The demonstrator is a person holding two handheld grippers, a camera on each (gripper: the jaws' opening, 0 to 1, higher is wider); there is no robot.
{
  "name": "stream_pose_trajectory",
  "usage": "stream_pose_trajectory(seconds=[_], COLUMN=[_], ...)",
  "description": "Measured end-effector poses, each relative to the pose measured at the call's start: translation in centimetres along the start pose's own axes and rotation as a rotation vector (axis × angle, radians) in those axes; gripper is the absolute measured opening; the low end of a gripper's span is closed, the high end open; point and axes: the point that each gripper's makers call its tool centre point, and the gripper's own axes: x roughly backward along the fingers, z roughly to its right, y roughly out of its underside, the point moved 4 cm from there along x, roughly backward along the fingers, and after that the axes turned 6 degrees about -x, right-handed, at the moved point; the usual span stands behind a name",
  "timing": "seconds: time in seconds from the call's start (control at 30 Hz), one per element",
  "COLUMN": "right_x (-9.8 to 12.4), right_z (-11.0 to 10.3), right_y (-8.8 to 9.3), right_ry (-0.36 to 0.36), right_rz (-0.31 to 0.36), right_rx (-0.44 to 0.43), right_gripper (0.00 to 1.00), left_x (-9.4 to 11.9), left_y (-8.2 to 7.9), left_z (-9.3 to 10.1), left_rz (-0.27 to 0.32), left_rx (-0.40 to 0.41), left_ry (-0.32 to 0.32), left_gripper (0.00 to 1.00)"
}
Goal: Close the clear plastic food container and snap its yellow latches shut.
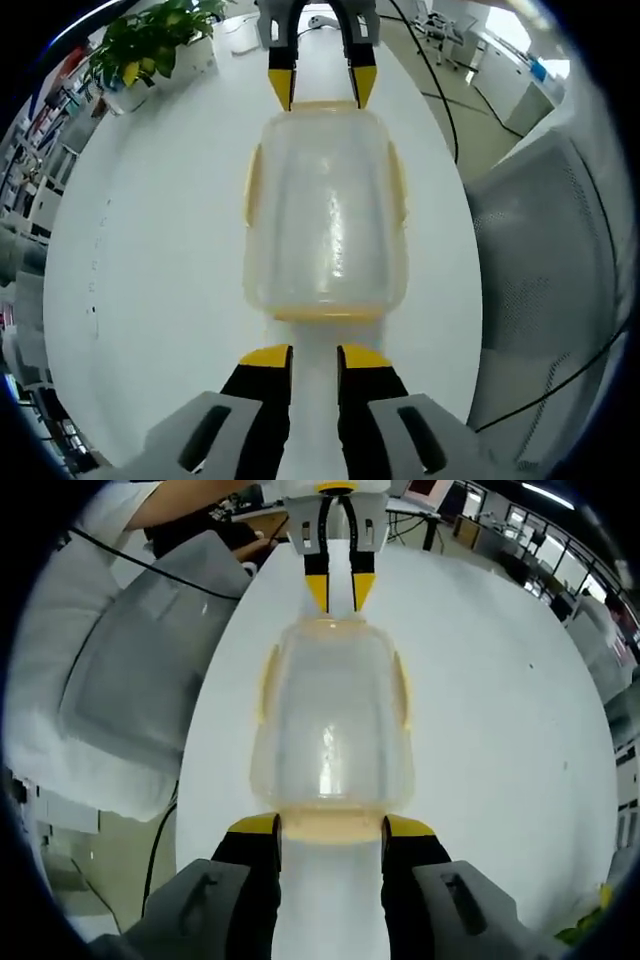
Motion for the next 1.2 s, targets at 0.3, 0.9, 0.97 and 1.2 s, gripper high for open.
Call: stream_pose_trajectory(seconds=[0.3, 0.9, 0.97, 1.2], right_x=[0.2, -0.5, -0.6, -0.5], right_z=[-0.5, -0.5, -0.4, -0.6], right_y=[0.4, 1.5, 1.5, 1.4], right_ry=[0.006, 0.009, 0.01, 0.022], right_rz=[-0.012, -0.03, -0.033, -0.052], right_rx=[0.028, 0.032, 0.031, 0.043], right_gripper=[0.35, 0.35, 0.36, 0.36], left_x=[-0.3, -1.3, -1.4, -1.1], left_y=[-0.2, -1.4, -1.3, -2.1], left_z=[0.2, 1.2, 1.3, 1.5], left_rz=[0.002, 0.081, 0.069, 0.104], left_rx=[-0.004, -0.006, -0.014, -0.025], left_ry=[-0.005, 0.013, 0.013, 0.008], left_gripper=[0.17, 0.25, 0.25, 0.25])
